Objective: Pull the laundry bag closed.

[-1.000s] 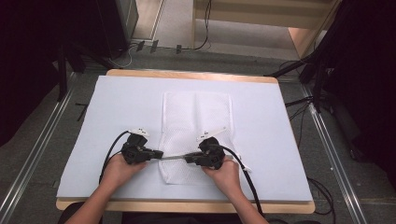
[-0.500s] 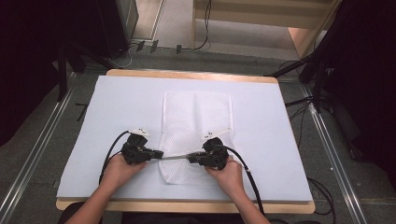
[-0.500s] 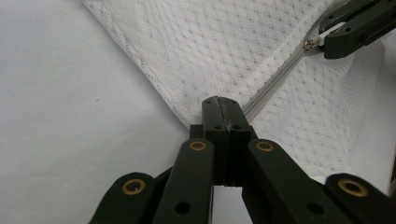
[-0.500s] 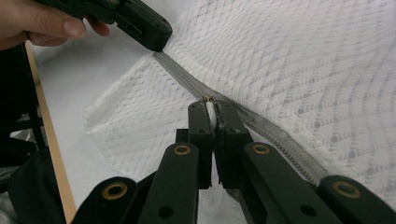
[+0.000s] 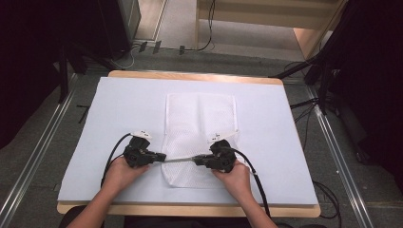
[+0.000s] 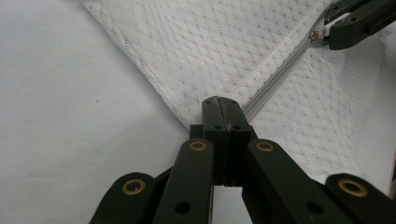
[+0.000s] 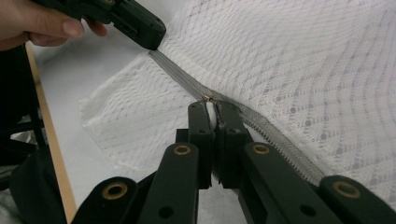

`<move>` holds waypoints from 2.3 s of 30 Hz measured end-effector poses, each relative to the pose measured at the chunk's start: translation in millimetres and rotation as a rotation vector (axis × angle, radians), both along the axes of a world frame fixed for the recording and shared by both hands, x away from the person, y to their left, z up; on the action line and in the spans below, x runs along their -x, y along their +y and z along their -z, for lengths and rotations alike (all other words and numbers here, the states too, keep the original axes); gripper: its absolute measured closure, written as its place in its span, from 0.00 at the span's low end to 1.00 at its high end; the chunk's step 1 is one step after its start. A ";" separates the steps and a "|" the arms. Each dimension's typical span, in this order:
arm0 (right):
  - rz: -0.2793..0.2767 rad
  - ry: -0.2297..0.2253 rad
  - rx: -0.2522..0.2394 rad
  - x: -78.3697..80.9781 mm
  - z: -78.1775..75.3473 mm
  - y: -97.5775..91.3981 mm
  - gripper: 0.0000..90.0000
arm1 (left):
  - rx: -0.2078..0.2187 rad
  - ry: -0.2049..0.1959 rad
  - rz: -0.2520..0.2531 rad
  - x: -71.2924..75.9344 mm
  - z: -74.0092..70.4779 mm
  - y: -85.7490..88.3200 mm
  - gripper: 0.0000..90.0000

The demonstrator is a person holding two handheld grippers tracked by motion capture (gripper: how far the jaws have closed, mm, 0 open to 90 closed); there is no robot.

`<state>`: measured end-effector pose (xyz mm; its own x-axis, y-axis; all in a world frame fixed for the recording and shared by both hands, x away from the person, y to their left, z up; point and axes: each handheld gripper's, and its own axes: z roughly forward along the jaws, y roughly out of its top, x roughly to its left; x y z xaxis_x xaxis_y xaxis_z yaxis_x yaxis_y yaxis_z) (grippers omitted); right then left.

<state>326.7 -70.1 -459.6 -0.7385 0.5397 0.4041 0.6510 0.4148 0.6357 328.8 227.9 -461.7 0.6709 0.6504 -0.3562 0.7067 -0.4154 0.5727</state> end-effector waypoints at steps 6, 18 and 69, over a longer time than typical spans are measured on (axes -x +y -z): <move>0.007 0.004 -0.005 -0.7 0.4 -4.8 0.98 | -0.001 -0.001 0.001 0.1 0.0 -0.1 1.00; 0.019 0.014 -0.003 -0.5 -0.6 -11.5 0.98 | -0.003 -0.010 0.005 0.4 0.2 0.0 1.00; 0.057 0.021 -0.013 4.2 -2.6 -50.8 0.98 | -0.001 -0.005 -0.006 1.0 0.1 -0.4 1.00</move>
<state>322.6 -121.0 -457.0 -0.6983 0.5749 0.4264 0.6863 0.3686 0.6270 327.8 227.4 -461.8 0.6685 0.6551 -0.3521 0.7066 -0.4118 0.5754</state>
